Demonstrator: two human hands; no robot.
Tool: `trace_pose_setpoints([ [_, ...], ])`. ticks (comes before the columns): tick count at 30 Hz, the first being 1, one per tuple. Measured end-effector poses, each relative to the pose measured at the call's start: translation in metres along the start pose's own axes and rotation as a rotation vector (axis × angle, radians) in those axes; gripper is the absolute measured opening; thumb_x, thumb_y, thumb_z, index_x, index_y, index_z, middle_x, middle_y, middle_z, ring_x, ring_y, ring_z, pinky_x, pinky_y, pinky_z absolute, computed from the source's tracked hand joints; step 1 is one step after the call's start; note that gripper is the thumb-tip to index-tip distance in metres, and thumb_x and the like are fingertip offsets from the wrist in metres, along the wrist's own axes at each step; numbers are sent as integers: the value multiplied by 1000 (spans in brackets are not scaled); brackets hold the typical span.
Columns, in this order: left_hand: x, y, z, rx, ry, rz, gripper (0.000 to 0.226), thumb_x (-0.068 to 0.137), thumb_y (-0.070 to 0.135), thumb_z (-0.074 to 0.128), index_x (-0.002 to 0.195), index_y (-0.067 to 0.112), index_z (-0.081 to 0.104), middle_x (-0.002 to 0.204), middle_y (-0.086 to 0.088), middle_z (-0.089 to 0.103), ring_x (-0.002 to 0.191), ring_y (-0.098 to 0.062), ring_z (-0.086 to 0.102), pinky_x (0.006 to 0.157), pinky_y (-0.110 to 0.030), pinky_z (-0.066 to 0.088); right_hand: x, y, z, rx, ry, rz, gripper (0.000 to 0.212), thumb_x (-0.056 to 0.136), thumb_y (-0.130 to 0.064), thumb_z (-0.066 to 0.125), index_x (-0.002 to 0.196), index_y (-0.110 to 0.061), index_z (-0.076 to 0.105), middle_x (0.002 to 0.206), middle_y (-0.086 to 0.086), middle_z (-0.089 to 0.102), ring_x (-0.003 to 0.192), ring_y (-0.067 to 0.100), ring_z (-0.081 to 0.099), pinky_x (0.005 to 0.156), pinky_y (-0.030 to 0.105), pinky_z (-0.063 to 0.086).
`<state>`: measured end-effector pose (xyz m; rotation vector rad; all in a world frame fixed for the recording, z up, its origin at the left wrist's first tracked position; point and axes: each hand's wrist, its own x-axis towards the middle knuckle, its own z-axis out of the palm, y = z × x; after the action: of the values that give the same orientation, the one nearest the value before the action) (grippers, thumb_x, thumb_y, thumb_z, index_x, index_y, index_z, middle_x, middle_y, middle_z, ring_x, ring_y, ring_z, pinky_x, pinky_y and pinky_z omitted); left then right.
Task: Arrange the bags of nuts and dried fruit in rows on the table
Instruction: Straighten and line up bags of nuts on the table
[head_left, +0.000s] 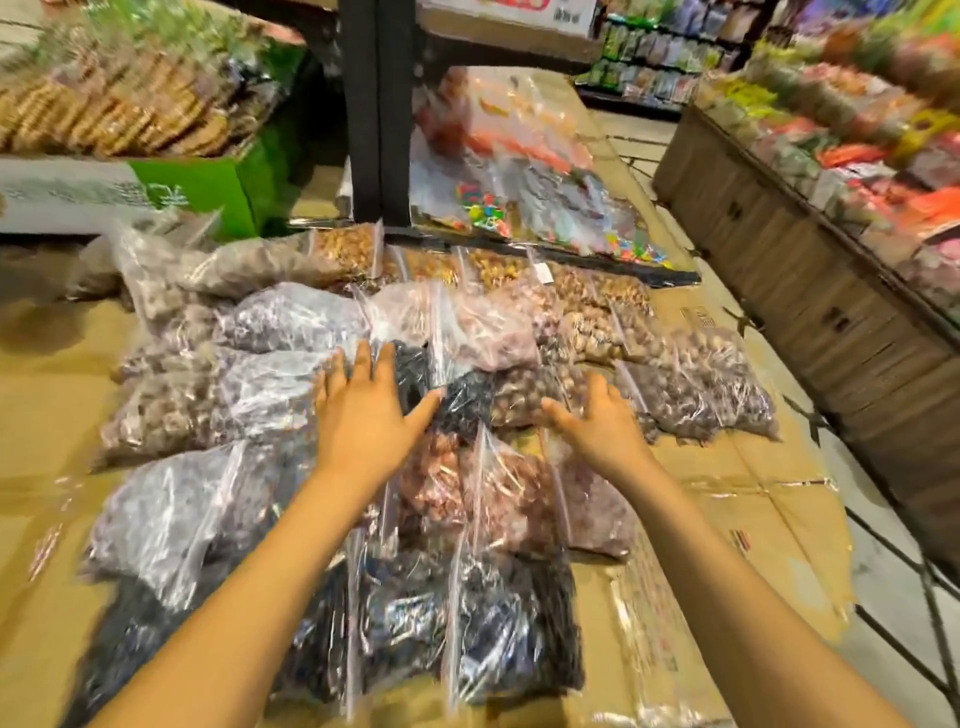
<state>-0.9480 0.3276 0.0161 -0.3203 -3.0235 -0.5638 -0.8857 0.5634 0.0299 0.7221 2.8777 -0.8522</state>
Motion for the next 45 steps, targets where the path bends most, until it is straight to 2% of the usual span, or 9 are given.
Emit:
trace_pose_setpoints([
  [14,109,65,48,-146,44,-213,96,68,76,56,128,3,42,115,-18,59,105,-35,56,87,-45,43,166,-18,-18,246,-47,70,86,86,-51,60,149,-12,17,150,16,34,133,35,39,104,43,37],
  [21,122,55,57,-198,95,-163,58,72,69,57,61,15,40,52,0,45,53,-23,52,49,-30,32,206,-25,1,462,-199,125,105,70,-65,68,146,-5,29,149,13,38,132,31,42,107,42,37],
  [24,118,52,61,-354,85,-115,47,86,57,50,71,12,52,53,-1,48,71,-32,62,67,-38,46,203,-22,3,463,-169,118,101,75,-60,67,146,0,26,146,16,42,128,30,46,102,37,41],
  [26,111,51,61,-529,74,-96,47,90,54,46,79,10,57,54,0,50,80,-36,63,81,-47,48,194,-21,4,456,-110,92,98,75,-62,66,143,0,33,124,12,61,102,21,61,80,27,49],
  [30,98,56,42,-967,-21,-113,45,92,46,45,77,5,53,60,-9,50,53,-24,48,58,-36,41,161,-15,5,586,92,154,84,85,-44,66,145,0,27,123,17,57,101,24,56,76,25,38],
  [34,83,70,14,-1091,-25,-101,31,96,32,45,72,12,47,57,-6,42,51,-18,44,49,-30,39,126,-3,-8,646,300,174,84,81,-46,68,140,3,34,78,5,56,70,16,52,55,27,38],
  [37,71,70,1,-1195,10,-115,41,94,42,48,72,8,50,61,-11,45,55,-22,45,54,-29,39,95,13,-28,688,363,202,84,77,-51,71,136,-1,39,75,5,57,70,19,57,64,33,46],
  [41,59,58,-9,-1363,-29,-234,37,76,63,59,78,27,69,82,-16,60,75,-30,59,79,-44,47,49,38,-51,706,415,131,41,75,-47,75,87,-15,53,57,1,54,44,11,47,47,25,40],
  [45,40,54,-13,-1459,-20,-357,33,95,36,50,113,11,60,105,-13,67,95,-27,65,92,-46,49,0,77,-61,915,444,105,33,80,-29,75,68,-17,47,41,-10,50,34,0,46,37,16,36],
])
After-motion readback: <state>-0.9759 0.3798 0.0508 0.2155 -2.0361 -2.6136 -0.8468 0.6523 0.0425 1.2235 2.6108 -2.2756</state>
